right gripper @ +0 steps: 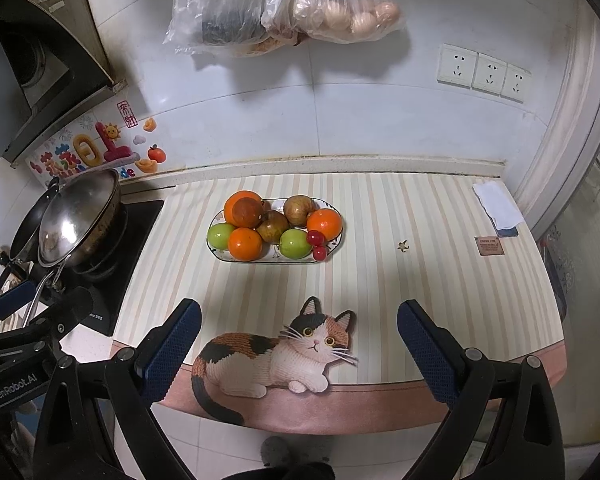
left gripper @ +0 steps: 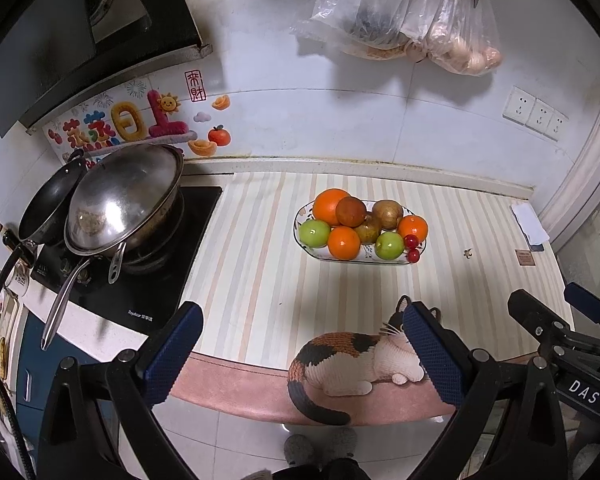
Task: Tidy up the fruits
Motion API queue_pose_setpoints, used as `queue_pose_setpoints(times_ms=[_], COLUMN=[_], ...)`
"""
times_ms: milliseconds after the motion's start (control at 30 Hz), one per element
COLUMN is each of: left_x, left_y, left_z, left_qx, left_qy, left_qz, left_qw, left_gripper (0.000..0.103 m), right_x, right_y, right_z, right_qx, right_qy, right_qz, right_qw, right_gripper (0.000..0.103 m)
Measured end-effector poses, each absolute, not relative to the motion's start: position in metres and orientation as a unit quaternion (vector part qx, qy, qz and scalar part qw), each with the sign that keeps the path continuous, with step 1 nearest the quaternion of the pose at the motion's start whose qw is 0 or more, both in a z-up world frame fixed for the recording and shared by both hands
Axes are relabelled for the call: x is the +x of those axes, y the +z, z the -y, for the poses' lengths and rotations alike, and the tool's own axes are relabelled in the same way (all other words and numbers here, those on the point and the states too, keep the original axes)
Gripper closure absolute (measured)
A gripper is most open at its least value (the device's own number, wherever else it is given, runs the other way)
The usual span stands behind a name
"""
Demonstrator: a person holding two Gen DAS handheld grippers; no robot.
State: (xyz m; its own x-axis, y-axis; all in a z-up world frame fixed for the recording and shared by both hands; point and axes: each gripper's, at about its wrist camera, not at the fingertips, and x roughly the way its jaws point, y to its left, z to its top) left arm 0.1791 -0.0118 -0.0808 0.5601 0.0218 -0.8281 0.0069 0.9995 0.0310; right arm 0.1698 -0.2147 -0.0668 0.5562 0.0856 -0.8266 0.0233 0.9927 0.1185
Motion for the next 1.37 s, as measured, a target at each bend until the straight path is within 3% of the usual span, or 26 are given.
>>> queue_pose_setpoints(times_ms=[1367], left_x=[0.1751], left_y=[-0.0804], left_z=[0.0098], left_qx=[0.022], left_qy=[-0.001], left_qz=[-0.463], left_qw=[0.886], left_gripper=[0.0], right_x=[0.1607], right_y=[-0.0657], right_z=[0.211], right_qx=[0.059], right_qy=[0.01], right_qz=[-0.47], right_qw=[0.881], right_gripper=[0.003])
